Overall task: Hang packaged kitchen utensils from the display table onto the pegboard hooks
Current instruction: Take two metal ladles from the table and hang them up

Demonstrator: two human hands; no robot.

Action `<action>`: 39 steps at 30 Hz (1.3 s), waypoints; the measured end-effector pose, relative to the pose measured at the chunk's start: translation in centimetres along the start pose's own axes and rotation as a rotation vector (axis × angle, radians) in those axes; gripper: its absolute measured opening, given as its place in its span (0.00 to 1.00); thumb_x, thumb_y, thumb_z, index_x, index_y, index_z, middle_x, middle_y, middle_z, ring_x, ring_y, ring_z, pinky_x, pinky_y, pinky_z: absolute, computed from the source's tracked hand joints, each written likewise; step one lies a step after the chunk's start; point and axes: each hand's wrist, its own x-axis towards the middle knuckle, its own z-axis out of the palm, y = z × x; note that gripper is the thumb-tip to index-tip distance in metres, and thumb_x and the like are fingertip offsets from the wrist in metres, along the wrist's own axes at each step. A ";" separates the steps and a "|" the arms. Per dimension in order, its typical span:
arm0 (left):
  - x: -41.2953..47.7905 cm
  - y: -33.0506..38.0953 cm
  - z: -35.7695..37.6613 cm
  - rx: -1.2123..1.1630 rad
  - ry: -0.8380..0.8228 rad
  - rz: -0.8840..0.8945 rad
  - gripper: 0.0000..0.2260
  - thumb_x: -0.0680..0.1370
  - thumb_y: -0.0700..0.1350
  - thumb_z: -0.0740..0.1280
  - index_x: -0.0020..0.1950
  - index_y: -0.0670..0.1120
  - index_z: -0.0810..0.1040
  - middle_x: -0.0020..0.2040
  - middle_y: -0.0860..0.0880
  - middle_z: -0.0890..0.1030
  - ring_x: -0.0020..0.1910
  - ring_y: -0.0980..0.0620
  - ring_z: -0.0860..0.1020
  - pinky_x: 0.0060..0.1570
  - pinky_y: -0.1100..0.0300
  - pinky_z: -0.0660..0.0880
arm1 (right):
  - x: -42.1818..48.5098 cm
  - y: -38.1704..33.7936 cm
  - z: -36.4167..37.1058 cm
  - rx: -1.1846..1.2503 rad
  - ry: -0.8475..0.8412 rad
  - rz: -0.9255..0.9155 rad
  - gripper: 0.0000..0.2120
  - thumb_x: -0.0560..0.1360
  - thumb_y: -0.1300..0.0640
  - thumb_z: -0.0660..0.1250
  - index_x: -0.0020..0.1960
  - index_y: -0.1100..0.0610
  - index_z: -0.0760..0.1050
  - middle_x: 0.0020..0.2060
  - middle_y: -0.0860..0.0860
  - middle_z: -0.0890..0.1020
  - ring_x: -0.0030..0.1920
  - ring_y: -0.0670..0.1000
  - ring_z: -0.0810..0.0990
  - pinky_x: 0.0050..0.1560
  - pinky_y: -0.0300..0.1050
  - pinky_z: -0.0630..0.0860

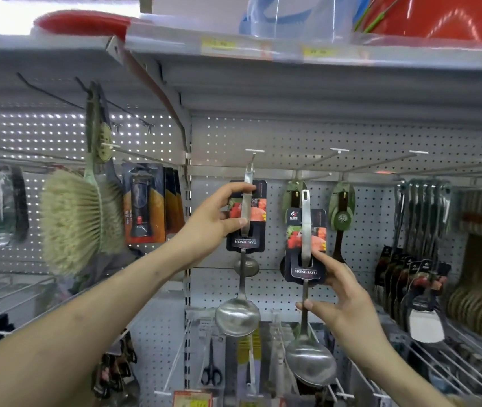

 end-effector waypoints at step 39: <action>11.2 -12.3 1.0 0.209 0.099 0.016 0.23 0.83 0.33 0.68 0.70 0.58 0.77 0.63 0.71 0.75 0.53 0.74 0.77 0.45 0.74 0.77 | 5.6 3.4 3.5 -0.044 -0.026 0.037 0.44 0.75 0.67 0.79 0.75 0.28 0.69 0.68 0.33 0.73 0.71 0.36 0.71 0.65 0.24 0.68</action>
